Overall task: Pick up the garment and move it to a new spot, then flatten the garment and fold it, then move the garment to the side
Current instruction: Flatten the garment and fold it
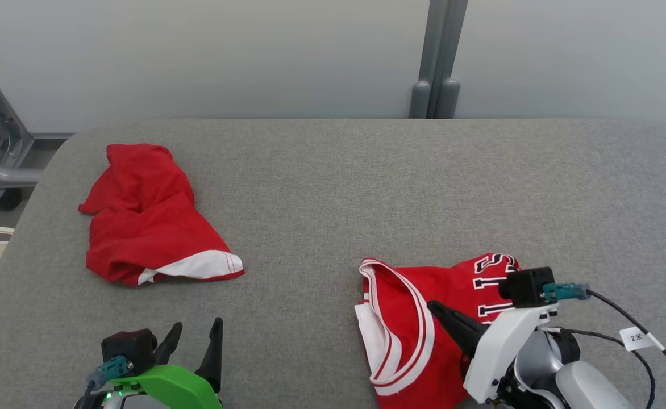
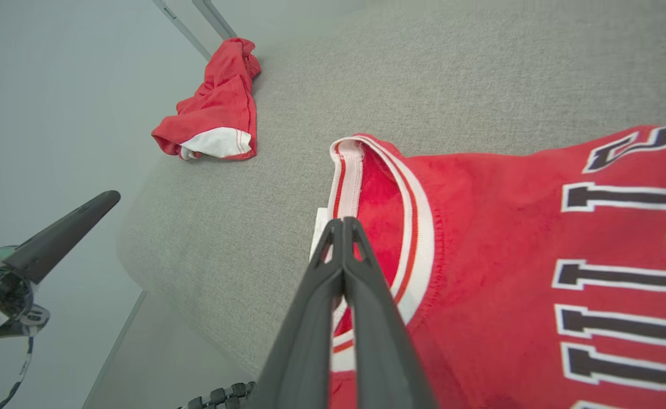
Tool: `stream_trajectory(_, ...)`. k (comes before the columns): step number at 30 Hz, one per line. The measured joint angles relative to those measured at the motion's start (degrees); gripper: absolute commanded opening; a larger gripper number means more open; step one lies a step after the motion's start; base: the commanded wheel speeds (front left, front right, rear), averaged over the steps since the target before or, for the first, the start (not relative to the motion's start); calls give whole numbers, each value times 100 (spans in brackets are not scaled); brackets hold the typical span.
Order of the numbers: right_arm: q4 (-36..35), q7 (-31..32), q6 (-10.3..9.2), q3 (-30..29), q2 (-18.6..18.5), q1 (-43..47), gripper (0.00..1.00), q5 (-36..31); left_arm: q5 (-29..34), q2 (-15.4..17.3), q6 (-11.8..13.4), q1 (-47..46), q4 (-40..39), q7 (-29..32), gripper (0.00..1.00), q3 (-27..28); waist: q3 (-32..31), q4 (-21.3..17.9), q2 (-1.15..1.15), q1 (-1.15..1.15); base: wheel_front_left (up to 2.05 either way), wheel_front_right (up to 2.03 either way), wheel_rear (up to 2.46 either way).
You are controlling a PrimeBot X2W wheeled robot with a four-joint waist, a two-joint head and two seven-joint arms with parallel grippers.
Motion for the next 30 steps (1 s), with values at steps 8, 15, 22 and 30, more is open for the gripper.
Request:
stream_trajectory(8, -436, -14, 0, -513, -66, 77, 100, -246, -9, -4, 7, 3, -1, -10, 100, 3, 6, -160, 0, 0, 0, 0, 0)
stream_trajectory(15, -834, -114, 0, -1005, -57, 241, 100, -613, -16, -4, 26, 12, -51, -127, 100, 69, 5, -355, 0, 0, 0, 0, 0)
stream_trajectory(22, -1270, -546, 0, -1478, 33, 520, 100, -1048, 91, -15, 5, 15, -231, -556, 100, 350, 36, -523, 0, 0, 0, 0, 0)
stream_trajectory(30, -1437, -1382, 0, -2029, 90, 788, 100, -1391, 301, -37, -27, 236, -413, -712, 100, 714, 52, -625, 0, 0, 0, 0, 0)
